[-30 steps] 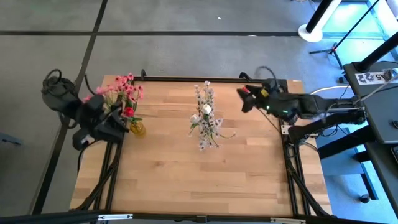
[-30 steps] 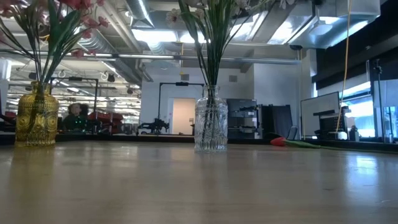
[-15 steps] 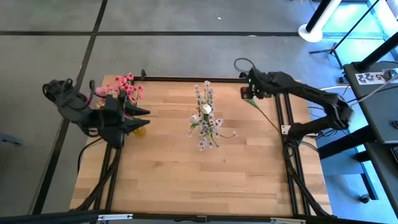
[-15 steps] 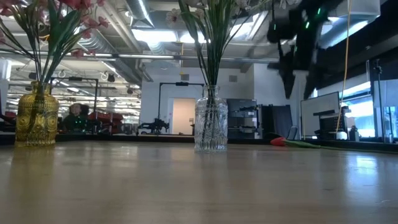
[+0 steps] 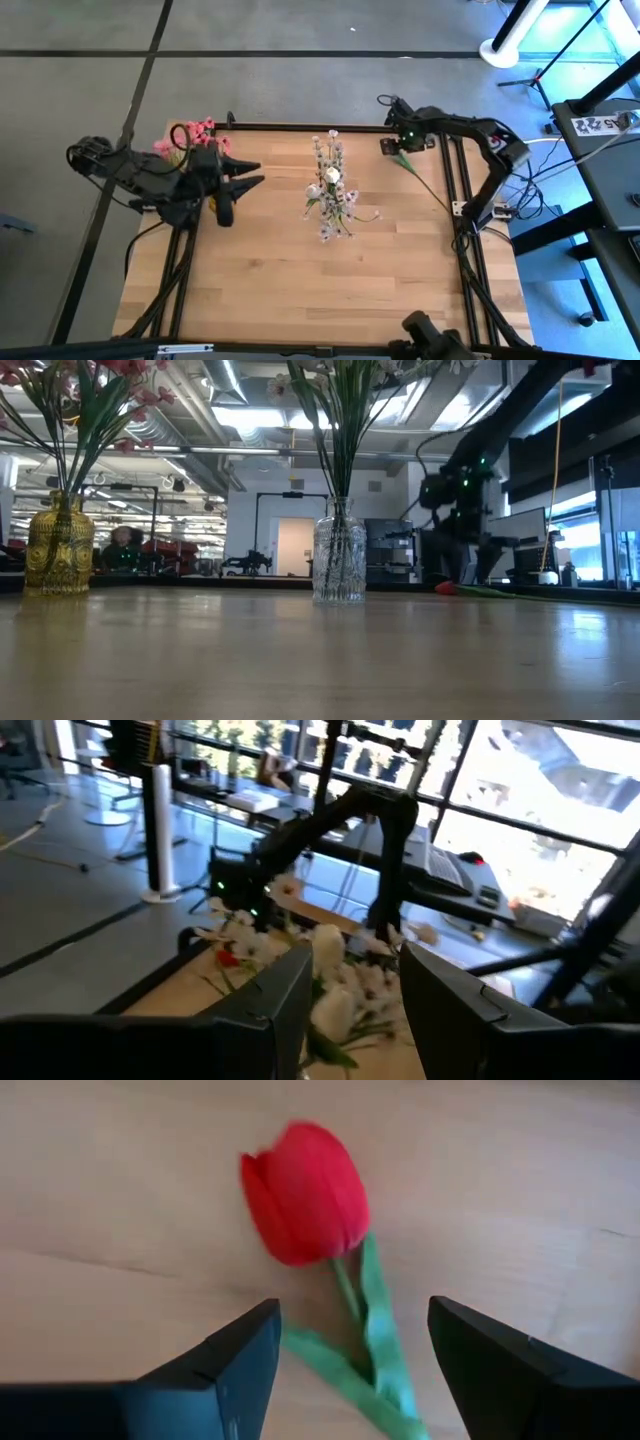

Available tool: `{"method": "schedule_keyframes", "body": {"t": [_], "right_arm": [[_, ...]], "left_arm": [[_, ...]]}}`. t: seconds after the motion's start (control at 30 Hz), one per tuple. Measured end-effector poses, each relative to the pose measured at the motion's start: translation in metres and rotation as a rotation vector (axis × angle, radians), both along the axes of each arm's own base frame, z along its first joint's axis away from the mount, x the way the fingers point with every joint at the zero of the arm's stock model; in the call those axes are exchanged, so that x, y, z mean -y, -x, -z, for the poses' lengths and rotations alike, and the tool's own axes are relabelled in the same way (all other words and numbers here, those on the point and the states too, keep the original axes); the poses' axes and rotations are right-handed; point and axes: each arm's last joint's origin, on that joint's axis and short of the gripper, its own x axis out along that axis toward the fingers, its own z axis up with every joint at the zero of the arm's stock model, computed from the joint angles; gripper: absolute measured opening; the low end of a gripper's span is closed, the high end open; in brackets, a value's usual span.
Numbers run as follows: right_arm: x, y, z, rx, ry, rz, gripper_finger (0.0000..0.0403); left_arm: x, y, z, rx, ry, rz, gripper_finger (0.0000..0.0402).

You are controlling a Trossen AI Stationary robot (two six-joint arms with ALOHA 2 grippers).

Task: Sort flowers into vase by color
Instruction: Put the red tulip into the yellow vase

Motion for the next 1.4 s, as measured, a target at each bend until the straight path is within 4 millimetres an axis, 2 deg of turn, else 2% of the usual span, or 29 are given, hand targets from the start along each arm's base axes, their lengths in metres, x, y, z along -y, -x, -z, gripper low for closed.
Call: {"method": "schedule_keyframes", "body": {"t": [0.17,0.27,0.63,0.7,0.77,0.83,0.93,1.0,1.03,1.1,1.2,1.33,1.4], "right_arm": [[0.003,-0.003,0.021,-0.048,-0.053,-0.075,0.0249],[0.004,-0.004,0.027,-0.053,-0.075,-0.097,0.0227],[0.007,-0.008,0.030,-0.047,-0.037,-0.162,0.0052],[0.006,-0.012,0.025,-0.025,-0.025,-0.160,0.0019],[0.002,-0.020,0.015,0.002,0.002,-0.181,0.0010],[-0.004,-0.032,-0.011,0.060,0.077,-0.220,0.0017],[-0.022,-0.048,-0.069,0.176,0.221,-0.270,0.0012],[-0.042,-0.058,-0.106,0.235,0.325,-0.315,0.0007],[-0.050,-0.061,-0.131,0.290,0.412,-0.329,0.0007],[-0.070,-0.064,-0.181,0.398,0.592,-0.347,0.0010],[-0.101,-0.063,-0.241,0.579,0.837,-0.422,0.0007],[-0.149,-0.058,-0.309,0.960,1.147,-0.511,0.0006],[-0.172,-0.055,-0.332,1.168,1.251,-0.529,0.0006]], "left_arm": [[-0.008,-0.002,0.000,0.023,0.052,-0.059,0.0146],[-0.011,-0.003,0.000,0.034,0.073,-0.076,0.0146],[-0.021,-0.004,-0.002,0.033,0.022,-0.177,0.0146],[-0.022,-0.004,-0.002,0.023,-0.001,-0.187,0.0147],[-0.022,-0.005,-0.002,0.017,-0.018,-0.166,0.0146],[-0.019,-0.005,-0.004,0.027,-0.013,-0.112,0.0147],[-0.015,-0.008,-0.003,0.020,-0.019,-0.073,0.0147],[-0.012,-0.011,-0.001,0.003,-0.037,-0.063,0.0147],[-0.012,-0.012,-0.001,-0.001,-0.041,-0.059,0.0148],[-0.010,-0.014,0.000,-0.008,-0.052,-0.046,0.0155],[-0.007,-0.021,0.001,-0.014,-0.085,0.006,0.0173],[0.001,-0.035,0.002,-0.016,-0.156,0.069,0.0199],[0.006,-0.042,0.003,-0.016,-0.196,0.084,0.0206]]}}
